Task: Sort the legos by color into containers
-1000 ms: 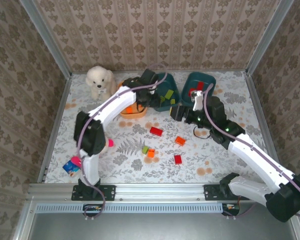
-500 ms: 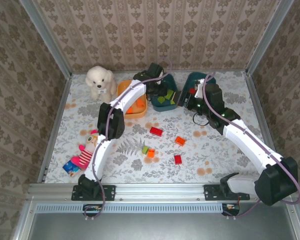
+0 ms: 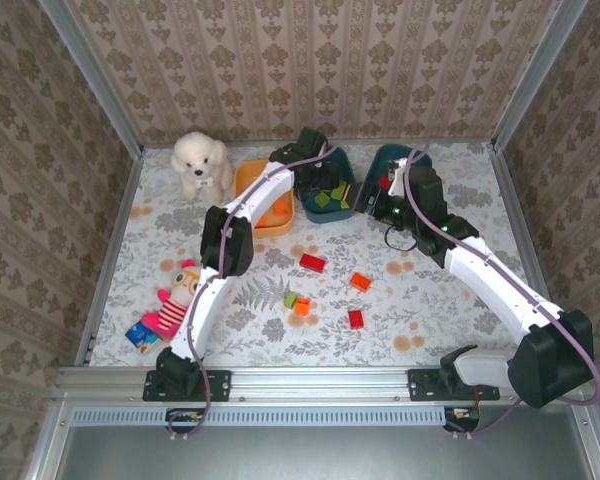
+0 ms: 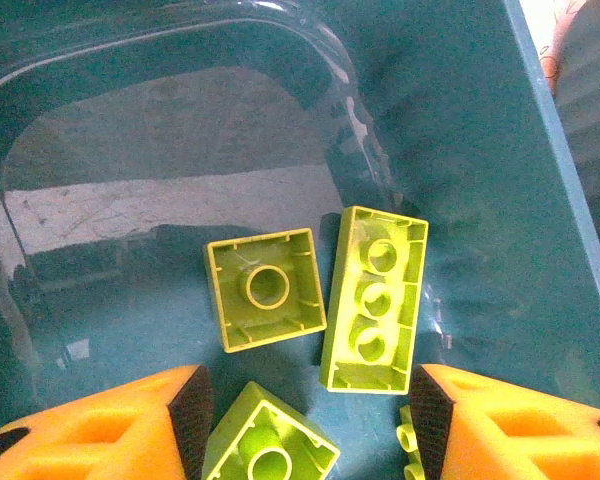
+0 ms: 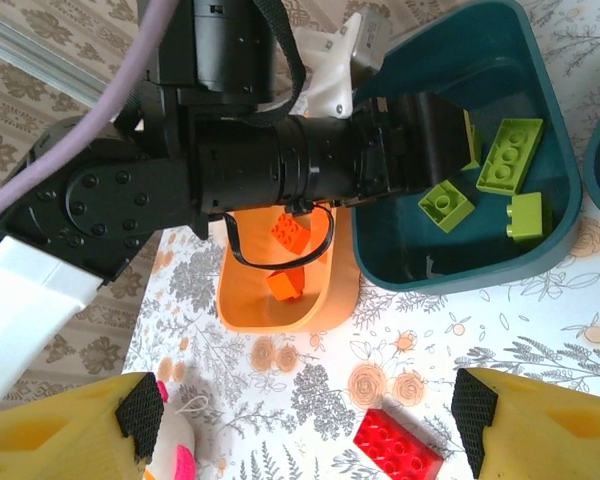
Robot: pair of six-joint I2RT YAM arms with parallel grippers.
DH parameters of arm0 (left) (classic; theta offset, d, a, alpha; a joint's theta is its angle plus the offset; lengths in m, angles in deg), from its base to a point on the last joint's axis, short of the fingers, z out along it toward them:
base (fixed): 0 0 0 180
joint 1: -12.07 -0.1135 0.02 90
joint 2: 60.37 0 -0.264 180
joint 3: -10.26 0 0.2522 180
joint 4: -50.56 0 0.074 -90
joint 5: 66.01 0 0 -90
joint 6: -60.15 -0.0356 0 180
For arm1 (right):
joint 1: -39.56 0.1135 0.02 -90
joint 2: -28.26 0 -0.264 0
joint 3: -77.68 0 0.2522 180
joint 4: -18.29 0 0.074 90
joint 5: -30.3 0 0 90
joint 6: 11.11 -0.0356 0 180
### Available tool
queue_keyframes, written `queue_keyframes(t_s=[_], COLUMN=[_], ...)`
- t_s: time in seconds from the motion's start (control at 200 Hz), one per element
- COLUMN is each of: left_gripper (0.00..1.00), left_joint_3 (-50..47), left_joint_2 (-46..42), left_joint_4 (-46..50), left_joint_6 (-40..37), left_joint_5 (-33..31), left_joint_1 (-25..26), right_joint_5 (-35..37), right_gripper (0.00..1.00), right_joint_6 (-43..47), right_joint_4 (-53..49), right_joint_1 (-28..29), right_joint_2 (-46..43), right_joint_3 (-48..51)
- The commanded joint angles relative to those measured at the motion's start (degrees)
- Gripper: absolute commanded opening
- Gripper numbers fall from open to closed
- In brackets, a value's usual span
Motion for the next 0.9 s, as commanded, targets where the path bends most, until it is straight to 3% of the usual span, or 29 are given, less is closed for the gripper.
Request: queue_keyframes(t_s=[0.0,0.175,0.43,0.745,0.895], left_gripper=[0.59,0.63,0.65,0.68,0.71], left_joint_3=[1.5,-6.1,-30.7,-75.3,-89.2], left_joint_2=[-2.7,-11.8,-31.3,-63.7,-77.2], left_joint_4=[0.3,-2.4,-9.9,-15.3,-16.5], left_joint_6=[1.7,3.2,6.2,5.8,7.6], left_joint_5=[1.1,1.0,3.5,13.6,18.0], left_joint_1=[-0.6,-0.7,-0.7,1.8,2.4], right_joint_5=[-0.1,1.9,6.3,13.6,13.5], right_gripper=[0.79,0.78,0.76,0.72,0.7], right_joint_6=[2.0,5.2,9.7,5.9,1.9], right_joint_4=[-3.9,-10.3,-22.0,-40.3,-42.7], right_joint_1=[-0.2,0.1,3.2,17.7,22.6], right_joint_2=[-2.0,-5.7,-9.5,-6.6,0.2], right_joint_3=[-0.4,1.4,1.6,4.4,6.2])
